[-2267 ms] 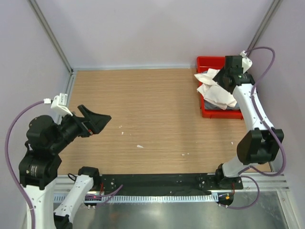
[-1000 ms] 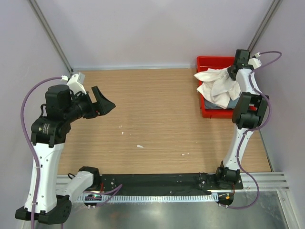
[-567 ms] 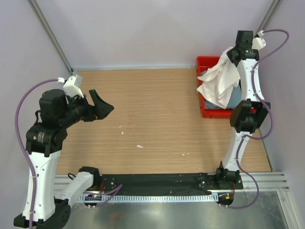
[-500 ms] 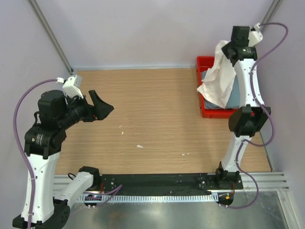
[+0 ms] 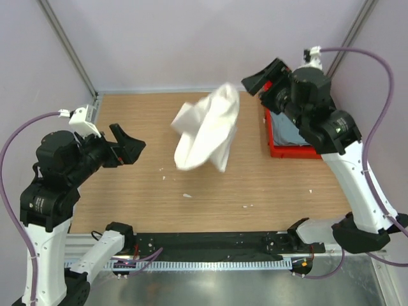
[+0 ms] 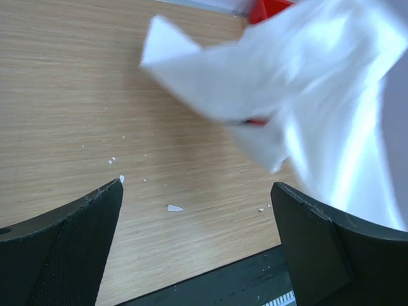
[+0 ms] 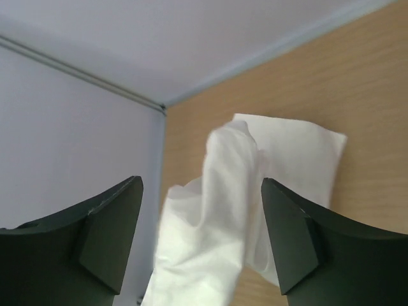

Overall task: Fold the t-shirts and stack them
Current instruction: Move the tshirt to the center of the board, then flatten the tshirt out

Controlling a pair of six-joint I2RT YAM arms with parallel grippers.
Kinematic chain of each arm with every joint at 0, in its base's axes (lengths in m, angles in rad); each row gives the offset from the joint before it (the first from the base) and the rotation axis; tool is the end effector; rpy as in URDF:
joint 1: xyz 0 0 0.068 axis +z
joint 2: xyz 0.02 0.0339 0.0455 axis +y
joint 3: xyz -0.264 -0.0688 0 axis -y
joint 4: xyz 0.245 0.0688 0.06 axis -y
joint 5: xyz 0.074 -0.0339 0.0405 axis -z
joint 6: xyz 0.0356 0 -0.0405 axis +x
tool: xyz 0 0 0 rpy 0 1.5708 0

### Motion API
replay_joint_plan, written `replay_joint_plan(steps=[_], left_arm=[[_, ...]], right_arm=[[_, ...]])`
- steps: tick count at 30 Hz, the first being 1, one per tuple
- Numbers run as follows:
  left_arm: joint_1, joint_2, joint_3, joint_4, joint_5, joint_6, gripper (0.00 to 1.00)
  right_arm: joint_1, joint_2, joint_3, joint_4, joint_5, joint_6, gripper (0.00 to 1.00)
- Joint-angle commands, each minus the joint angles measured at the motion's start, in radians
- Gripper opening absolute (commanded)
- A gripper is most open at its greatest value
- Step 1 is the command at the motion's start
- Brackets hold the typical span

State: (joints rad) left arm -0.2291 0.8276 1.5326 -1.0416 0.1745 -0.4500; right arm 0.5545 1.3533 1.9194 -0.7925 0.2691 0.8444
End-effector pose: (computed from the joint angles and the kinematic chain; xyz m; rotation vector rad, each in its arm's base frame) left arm 0.0882 -0.0269 0.4763 -0.0946 1.9495 -0.6210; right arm 0.2117 0.1200 0.5290 0.4628 1.7953 0.7535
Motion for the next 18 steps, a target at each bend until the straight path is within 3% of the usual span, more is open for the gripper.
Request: replay_joint_plan(steps=[1,5,8,12,18], left_arm=[[-0.004,0.019,-0.012,-0.017,-0.023,-0.032,1.00],[-0.006,0.100,-0.079,-0.069,0.087,-0.058,0.96],[-0.048,0.212,-0.207,-0.081,0.215,-0.131,0.83],[-0.287,0.313,-0.262,-0.051,0.042,-0.193,0.82],[-0.416,0.441,-0.416,-0.003,0.002,-0.211,0.83]], right_arm=[[0.013,-0.015,-0.255,0.012,-0.131,-0.017,0.82],[0.013,0.003,-0.424,0.029,-0.246,-0.151,0.87],[0.012,0.046,-0.499,0.038,-0.388,-0.243,0.87],[0.012,0.147,-0.609,0.027,-0.537,-0.347,0.81],[-0.004,0.201,-0.747,0.157,-0.683,-0.421,0.83]])
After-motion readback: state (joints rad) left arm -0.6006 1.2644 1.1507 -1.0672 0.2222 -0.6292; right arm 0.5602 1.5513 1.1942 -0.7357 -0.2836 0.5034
